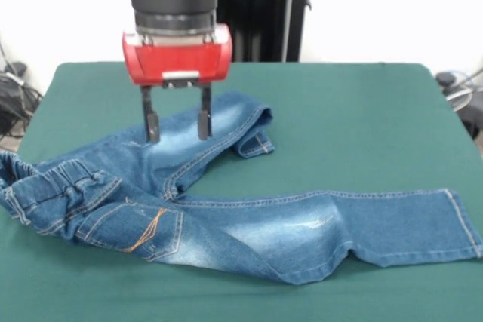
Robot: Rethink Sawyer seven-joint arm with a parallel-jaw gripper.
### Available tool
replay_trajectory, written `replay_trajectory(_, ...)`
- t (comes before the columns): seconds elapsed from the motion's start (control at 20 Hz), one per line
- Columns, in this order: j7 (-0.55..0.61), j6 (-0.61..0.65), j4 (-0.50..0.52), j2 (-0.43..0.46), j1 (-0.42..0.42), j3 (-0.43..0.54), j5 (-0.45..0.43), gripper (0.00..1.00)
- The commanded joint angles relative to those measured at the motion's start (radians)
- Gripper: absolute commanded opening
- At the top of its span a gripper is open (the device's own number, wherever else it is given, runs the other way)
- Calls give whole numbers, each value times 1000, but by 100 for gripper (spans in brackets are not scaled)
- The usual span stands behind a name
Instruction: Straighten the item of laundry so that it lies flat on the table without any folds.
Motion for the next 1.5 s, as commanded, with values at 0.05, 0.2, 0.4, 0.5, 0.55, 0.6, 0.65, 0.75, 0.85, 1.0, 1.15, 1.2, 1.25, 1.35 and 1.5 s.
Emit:
replay_trajectory(0.05, 79, -86, 103, 214, 22, -81, -122, 100)
replay_trajectory(0.2, 32, -172, 103, 289, -26, -64, -171, 100)
replay_trajectory(0.4, -26, -229, 142, 349, -148, -11, -215, 100)
replay_trajectory(0.5, -52, -235, 181, 337, -216, 11, -237, 100)
replay_trajectory(0.55, -69, -227, 197, 332, -251, 23, -246, 100)
replay_trajectory(0.6, -86, -217, 211, 326, -283, 35, -252, 100)
replay_trajectory(0.65, -92, -214, 221, 323, -310, 42, -261, 100)
replay_trajectory(0.75, -104, -220, 235, 323, -357, 56, -284, 100)
replay_trajectory(0.85, -97, -232, 243, 330, -392, 64, -304, 100)
replay_trajectory(1.0, -87, -239, 255, 342, -441, 84, -313, 100)
replay_trajectory(1.15, -55, -252, 284, 311, -453, 93, -316, 100)
replay_trajectory(1.2, -38, -253, 290, 296, -447, 92, -310, 100)
replay_trajectory(1.25, -29, -265, 296, 285, -445, 96, -313, 100)
replay_trajectory(1.35, -16, -263, 285, 288, -433, 99, -303, 100)
replay_trajectory(1.5, -1, -273, 244, 328, -406, 103, -294, 100)
